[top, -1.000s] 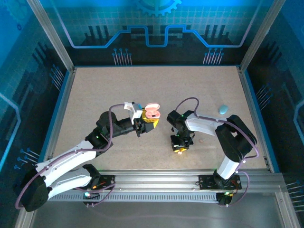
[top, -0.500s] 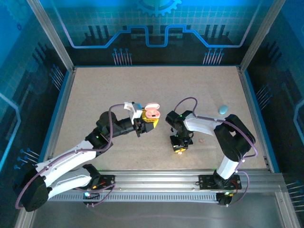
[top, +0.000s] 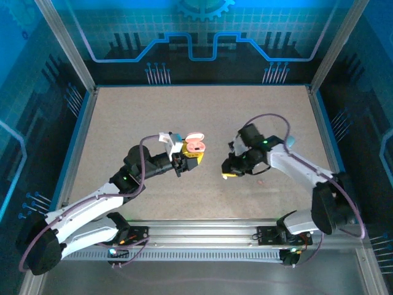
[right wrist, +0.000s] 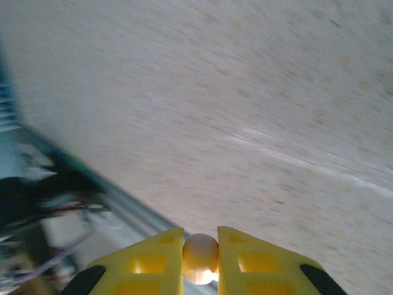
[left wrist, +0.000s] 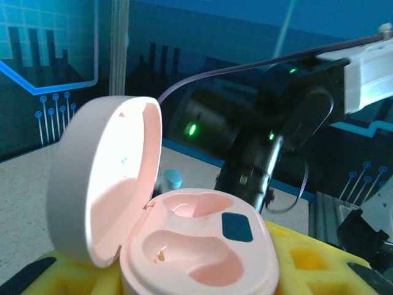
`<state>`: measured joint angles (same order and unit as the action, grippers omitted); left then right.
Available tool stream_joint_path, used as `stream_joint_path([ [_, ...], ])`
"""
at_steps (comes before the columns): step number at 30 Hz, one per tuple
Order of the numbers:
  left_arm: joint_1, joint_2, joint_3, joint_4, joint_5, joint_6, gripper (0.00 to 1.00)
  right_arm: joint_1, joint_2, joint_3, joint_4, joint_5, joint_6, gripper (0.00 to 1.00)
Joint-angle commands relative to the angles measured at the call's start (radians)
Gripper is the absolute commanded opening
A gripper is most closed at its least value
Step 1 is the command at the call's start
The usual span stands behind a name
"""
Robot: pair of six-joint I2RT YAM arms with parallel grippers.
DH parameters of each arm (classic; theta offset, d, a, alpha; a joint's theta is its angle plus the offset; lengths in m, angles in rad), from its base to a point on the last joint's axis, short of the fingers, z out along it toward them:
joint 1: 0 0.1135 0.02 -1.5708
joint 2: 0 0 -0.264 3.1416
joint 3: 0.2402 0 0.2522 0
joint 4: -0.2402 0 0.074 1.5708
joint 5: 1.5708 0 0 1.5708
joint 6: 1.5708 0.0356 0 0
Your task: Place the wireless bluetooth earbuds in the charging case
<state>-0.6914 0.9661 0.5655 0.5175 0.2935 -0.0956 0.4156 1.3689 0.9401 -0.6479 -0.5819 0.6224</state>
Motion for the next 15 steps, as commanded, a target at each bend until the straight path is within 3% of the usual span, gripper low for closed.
stream_joint_path([
  [1, -0.005, -0.026, -0.023, 0.005, -0.069, 0.037, 0.38, -0.070, -0.027, -0.012, 0.159, -0.383, 0.069, 0.18],
  [6, -0.004, -0.026, -0.048, 0.019, -0.131, 0.061, 0.38, -0.121, -0.024, 0.002, 0.304, -0.582, 0.165, 0.19],
  [15, -0.001, 0.007, -0.083, 0.063, -0.166, 0.096, 0.38, -0.131, -0.016, 0.054, 0.428, -0.672, 0.283, 0.20],
])
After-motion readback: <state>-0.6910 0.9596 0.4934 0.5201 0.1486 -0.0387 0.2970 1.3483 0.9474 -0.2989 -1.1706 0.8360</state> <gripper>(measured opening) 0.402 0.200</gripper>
